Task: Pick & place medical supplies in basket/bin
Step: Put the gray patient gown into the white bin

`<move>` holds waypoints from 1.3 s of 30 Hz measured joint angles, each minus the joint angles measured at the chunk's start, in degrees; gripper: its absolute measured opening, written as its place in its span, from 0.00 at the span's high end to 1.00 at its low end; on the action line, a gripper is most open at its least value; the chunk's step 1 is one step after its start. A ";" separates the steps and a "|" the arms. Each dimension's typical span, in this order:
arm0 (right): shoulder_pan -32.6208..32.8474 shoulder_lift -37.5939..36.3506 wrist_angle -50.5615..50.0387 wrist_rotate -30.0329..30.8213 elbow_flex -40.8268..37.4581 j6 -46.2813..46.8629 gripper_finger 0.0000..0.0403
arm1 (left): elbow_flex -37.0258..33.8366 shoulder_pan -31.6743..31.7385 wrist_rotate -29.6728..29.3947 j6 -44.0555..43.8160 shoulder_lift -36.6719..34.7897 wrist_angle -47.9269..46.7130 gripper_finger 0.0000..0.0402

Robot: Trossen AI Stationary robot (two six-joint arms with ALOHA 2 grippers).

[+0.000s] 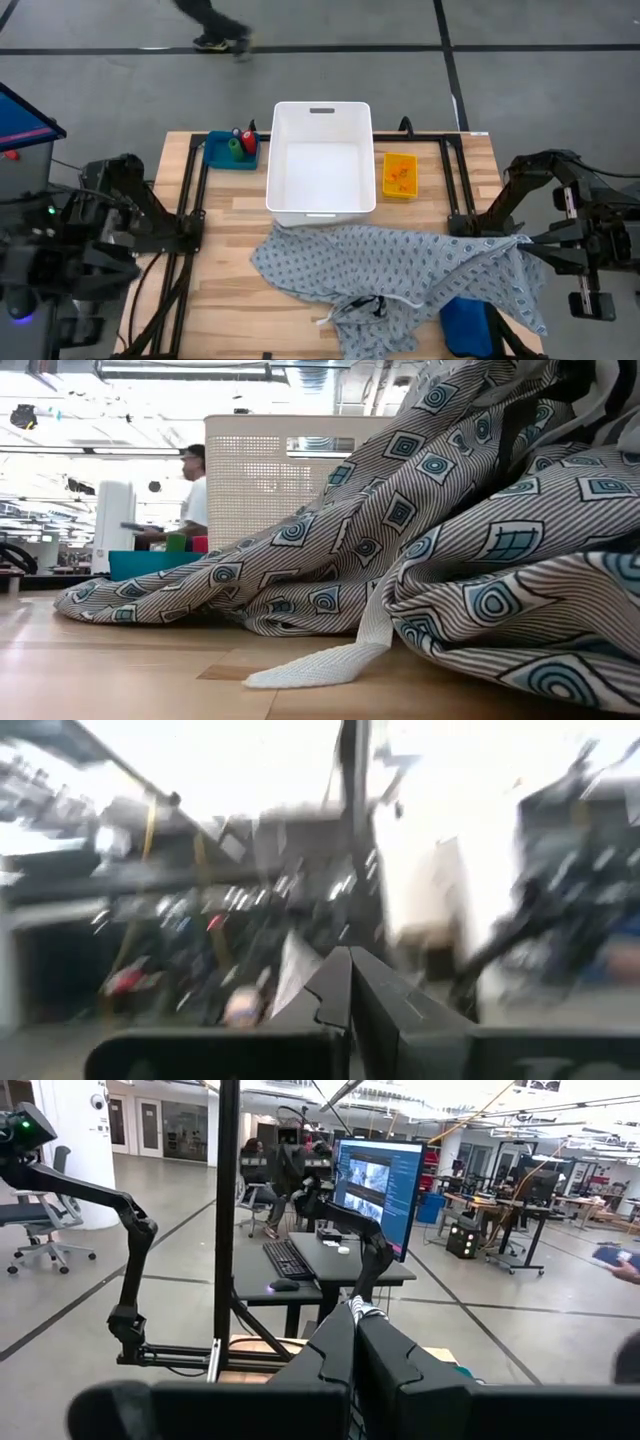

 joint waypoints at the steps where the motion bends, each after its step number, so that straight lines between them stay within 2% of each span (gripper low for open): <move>1: 0.00 0.00 -0.02 0.00 0.00 0.00 1.00 | 0.74 -0.05 2.27 -0.09 -0.09 0.04 1.00; 3: -0.15 0.00 -0.08 0.00 -0.01 -0.02 1.00 | 2.42 -0.45 4.11 -0.16 -0.24 -1.35 1.00; 9: -0.87 0.11 -0.41 -0.02 0.00 0.00 1.00 | 5.97 -0.76 3.52 -4.40 -0.12 -10.32 1.00; 11: -0.87 0.28 -0.42 -0.02 0.00 0.00 1.00 | 6.09 -0.33 0.82 -5.78 -0.20 -12.76 1.00; 14: -0.87 0.46 -1.07 -0.13 -0.02 0.21 1.00 | 4.65 0.30 -7.55 -9.95 -0.18 -16.68 1.00; 16: -0.90 0.56 -1.78 -0.12 -0.02 0.94 1.00 | 3.21 0.36 -10.91 -13.86 -0.09 -18.99 1.00; 22: -0.90 0.76 -1.93 -0.11 -0.02 2.66 1.00 | -2.80 2.25 -15.40 -25.76 -0.11 -22.82 1.00; 25: -1.26 0.76 -1.92 -0.13 -0.02 3.04 1.00 | -6.04 3.67 -15.64 -32.20 -0.06 -24.99 1.00; 28: -2.24 0.76 -1.92 -0.50 -0.02 3.48 1.00 | -9.04 5.99 -13.37 -41.09 -0.11 -29.44 1.00; 31: -2.92 0.76 -1.92 -2.17 -0.02 3.68 1.00 | -12.18 8.87 -8.73 -52.99 -0.10 -37.12 1.00; 36: -3.93 0.90 -2.19 -3.16 -0.02 5.02 1.00 | -16.19 16.72 6.75 -74.27 1.77 -51.33 1.00; 39: -4.44 1.29 -2.28 -3.15 -0.02 5.33 1.00 | -16.33 22.35 16.34 -82.35 4.01 -59.61 1.00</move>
